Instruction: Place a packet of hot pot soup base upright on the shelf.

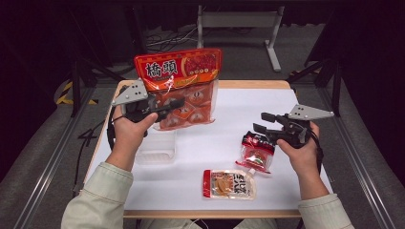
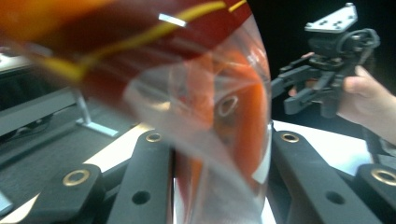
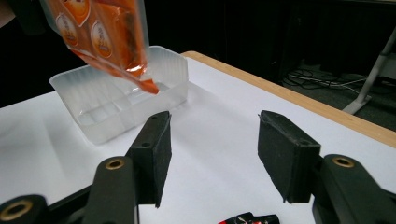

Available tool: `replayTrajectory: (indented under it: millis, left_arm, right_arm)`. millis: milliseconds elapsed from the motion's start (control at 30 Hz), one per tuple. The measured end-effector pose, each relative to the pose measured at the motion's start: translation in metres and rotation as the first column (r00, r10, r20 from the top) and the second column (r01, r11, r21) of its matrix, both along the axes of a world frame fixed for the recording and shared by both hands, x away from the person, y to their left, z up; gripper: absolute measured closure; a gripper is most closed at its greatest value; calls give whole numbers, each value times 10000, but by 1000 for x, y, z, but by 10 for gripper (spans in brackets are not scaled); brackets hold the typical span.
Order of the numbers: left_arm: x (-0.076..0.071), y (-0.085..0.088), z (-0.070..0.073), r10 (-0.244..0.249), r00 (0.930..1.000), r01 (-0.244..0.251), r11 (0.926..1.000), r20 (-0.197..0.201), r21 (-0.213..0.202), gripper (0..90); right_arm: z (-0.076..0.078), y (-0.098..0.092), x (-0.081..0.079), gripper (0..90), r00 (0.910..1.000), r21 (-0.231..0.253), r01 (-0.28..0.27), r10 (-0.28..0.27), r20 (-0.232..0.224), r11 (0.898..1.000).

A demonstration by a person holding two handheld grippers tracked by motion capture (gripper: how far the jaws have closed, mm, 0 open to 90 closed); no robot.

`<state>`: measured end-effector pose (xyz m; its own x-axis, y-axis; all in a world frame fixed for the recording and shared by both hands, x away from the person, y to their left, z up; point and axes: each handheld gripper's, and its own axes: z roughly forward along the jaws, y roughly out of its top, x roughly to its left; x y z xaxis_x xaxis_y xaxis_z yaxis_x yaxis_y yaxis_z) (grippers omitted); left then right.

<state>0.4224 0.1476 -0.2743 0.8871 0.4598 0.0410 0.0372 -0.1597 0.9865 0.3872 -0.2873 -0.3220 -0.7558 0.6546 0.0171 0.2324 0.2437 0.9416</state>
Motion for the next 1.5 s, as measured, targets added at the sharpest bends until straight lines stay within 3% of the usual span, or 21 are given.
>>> replayTrajectory:
  millis: [133, 400, 933, 1100, 1333, 1500]
  left_arm:
    - [8, 3, 1, 433, 9990, -435, 9989, 100, 170, 705]
    - [19, 15, -4, 1134, 9936, -1134, 9936, -1, -11, 705]
    - [32, 35, -16, 1942, 9805, -1936, 9808, -303, 213, 705]
    - [36, 45, -26, 2405, 9697, -2408, 9706, -436, -4, 705]
    - [42, 58, -41, 2684, 9605, -2704, 9626, -739, -189, 705]
    - [49, 66, -54, 3000, 9479, -3056, 9513, -1073, -399, 705]
  right_arm:
    - [-3, 0, 1, 456, 10000, -37, 1, -1, -69, 10000]
    - [-4, 1, 1, 456, 9999, 10, -21, 21, -141, 10000]
    - [-7, 2, 2, 458, 9996, 54, -181, 182, -235, 9998]
    - [-7, 2, 2, 457, 9995, 125, -191, 194, -247, 9997]
    - [-6, -3, 1, 458, 9996, 208, -75, 80, -269, 9998]
    - [-7, -2, 2, 458, 9995, 161, -56, 61, -305, 9999]
